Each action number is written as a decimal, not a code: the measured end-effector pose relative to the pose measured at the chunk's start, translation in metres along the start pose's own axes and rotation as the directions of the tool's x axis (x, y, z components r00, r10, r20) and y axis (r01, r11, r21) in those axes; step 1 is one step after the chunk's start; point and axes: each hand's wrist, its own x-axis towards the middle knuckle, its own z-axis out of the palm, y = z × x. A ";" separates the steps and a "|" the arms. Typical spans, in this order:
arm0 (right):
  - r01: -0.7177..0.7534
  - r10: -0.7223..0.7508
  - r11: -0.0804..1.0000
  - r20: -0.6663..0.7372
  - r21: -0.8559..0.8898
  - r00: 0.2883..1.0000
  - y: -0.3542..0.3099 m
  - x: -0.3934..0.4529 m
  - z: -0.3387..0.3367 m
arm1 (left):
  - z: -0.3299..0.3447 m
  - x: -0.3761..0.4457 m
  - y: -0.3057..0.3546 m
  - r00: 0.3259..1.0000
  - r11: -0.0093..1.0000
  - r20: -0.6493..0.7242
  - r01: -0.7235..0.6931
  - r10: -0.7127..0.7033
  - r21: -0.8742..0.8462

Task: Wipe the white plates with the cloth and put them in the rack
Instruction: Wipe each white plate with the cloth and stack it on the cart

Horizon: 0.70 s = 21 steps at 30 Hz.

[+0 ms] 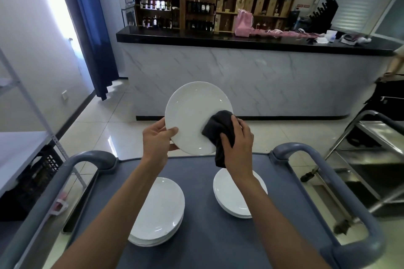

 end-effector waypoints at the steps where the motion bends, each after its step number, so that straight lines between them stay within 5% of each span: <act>1: 0.000 0.000 1.000 0.004 -0.004 1.000 0.001 0.002 -0.001 | -0.001 0.001 0.000 1.000 1.000 0.007 0.007 -0.007 0.007; 12: 0.007 -0.008 0.999 0.019 0.049 1.000 0.006 0.016 0.000 | -0.021 0.015 -0.004 0.993 0.985 0.110 0.014 -0.033 0.172; 21: 0.082 -0.082 0.991 -0.005 0.101 0.997 0.003 0.021 -0.002 | -0.023 0.029 0.000 0.955 0.865 0.158 -0.295 0.251 0.407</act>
